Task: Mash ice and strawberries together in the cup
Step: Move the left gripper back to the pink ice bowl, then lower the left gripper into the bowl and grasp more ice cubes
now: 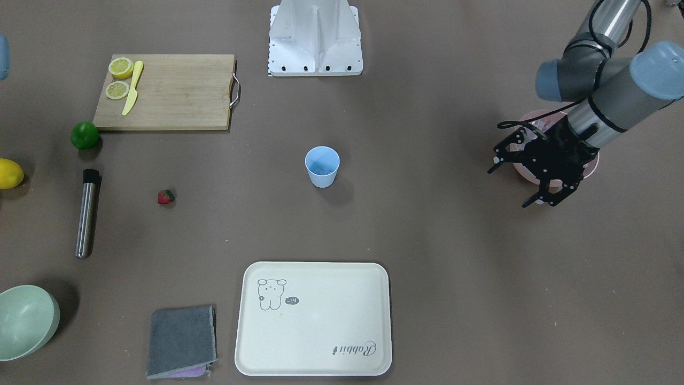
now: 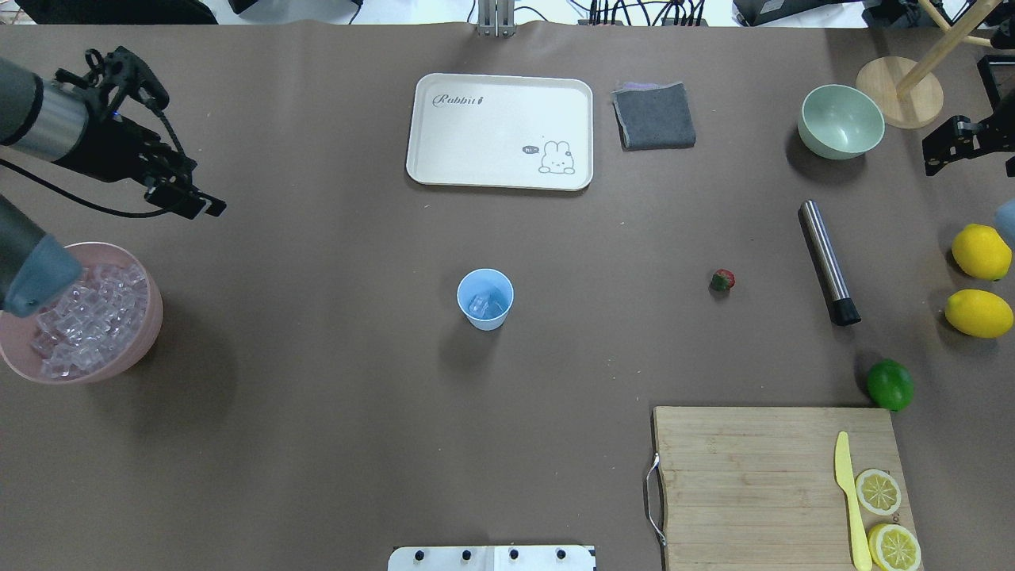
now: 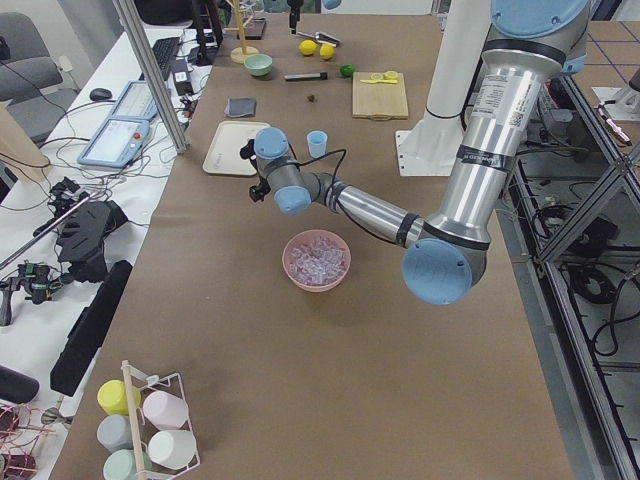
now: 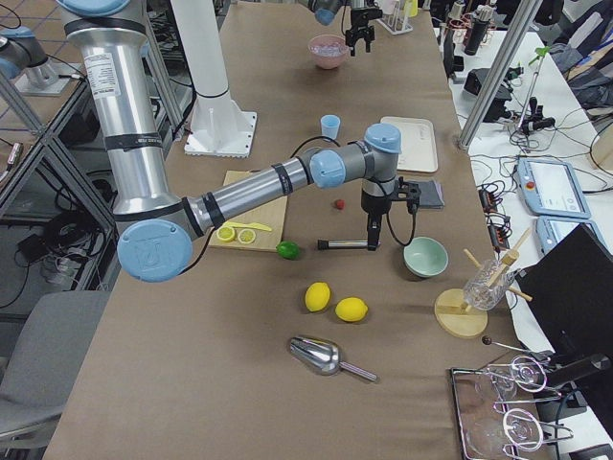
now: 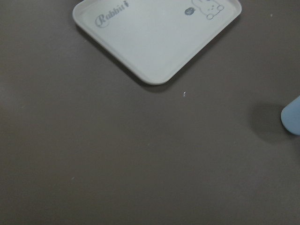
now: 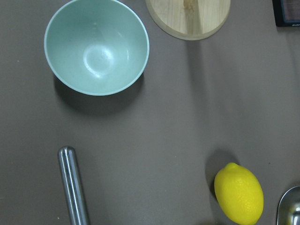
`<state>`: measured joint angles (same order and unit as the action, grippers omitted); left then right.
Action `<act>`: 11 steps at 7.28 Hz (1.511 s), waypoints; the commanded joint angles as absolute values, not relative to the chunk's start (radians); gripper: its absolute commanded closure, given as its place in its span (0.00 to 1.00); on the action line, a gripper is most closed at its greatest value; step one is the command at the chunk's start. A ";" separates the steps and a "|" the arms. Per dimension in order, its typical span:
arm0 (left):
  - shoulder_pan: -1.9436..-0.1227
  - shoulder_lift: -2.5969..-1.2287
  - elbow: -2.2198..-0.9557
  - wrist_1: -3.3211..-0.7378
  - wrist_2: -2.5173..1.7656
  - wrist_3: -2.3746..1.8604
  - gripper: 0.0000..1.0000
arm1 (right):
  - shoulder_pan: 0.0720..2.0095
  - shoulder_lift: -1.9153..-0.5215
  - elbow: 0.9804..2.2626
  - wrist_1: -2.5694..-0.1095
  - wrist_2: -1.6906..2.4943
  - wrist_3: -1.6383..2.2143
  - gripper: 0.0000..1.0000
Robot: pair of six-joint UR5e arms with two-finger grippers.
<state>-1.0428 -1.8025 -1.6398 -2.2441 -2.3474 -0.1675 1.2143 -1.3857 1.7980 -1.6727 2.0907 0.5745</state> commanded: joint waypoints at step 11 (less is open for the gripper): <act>-0.974 -1.479 -1.761 -2.269 -2.364 0.288 0.04 | 1.169 -1.381 1.832 -1.689 2.019 0.733 0.00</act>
<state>-1.0161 -1.4996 -1.7617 -2.2681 -2.3680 0.2841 1.1696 -1.3806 1.8322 -1.6896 2.0240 0.7111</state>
